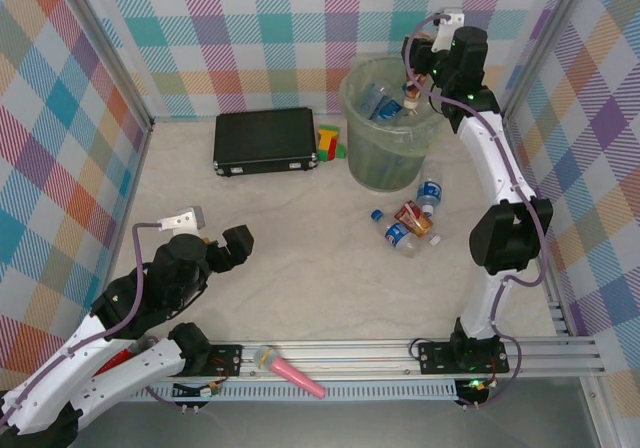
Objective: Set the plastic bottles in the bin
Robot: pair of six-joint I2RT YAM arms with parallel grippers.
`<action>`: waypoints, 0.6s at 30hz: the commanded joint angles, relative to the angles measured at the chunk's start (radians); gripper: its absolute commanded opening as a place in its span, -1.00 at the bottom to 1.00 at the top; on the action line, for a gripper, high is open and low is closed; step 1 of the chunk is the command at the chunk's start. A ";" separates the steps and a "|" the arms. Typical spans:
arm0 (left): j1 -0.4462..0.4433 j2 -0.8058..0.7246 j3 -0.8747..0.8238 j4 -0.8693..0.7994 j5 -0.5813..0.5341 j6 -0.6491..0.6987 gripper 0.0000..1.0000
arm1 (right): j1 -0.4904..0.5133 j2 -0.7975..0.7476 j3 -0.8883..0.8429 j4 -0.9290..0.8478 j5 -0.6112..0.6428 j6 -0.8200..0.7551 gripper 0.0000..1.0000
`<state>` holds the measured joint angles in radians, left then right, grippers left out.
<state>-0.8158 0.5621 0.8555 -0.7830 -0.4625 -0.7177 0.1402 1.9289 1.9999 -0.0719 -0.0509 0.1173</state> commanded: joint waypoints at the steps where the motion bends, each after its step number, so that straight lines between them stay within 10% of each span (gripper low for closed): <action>1: 0.003 0.009 0.027 0.007 -0.013 0.008 0.99 | -0.025 0.007 -0.022 0.124 -0.024 0.025 0.02; 14: 0.001 0.067 0.018 0.044 -0.003 0.008 1.00 | -0.093 0.015 -0.077 0.128 -0.037 -0.007 0.06; 16: 0.003 0.067 0.019 0.045 -0.006 0.006 0.99 | -0.094 0.013 -0.081 0.123 -0.052 -0.005 0.22; 18: 0.002 0.064 0.018 0.045 -0.010 0.007 0.99 | -0.094 0.005 -0.083 0.111 -0.069 -0.001 0.84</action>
<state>-0.8158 0.6292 0.8555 -0.7559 -0.4644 -0.7177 0.0513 1.9472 1.9274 0.0074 -0.0799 0.1192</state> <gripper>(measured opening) 0.996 0.800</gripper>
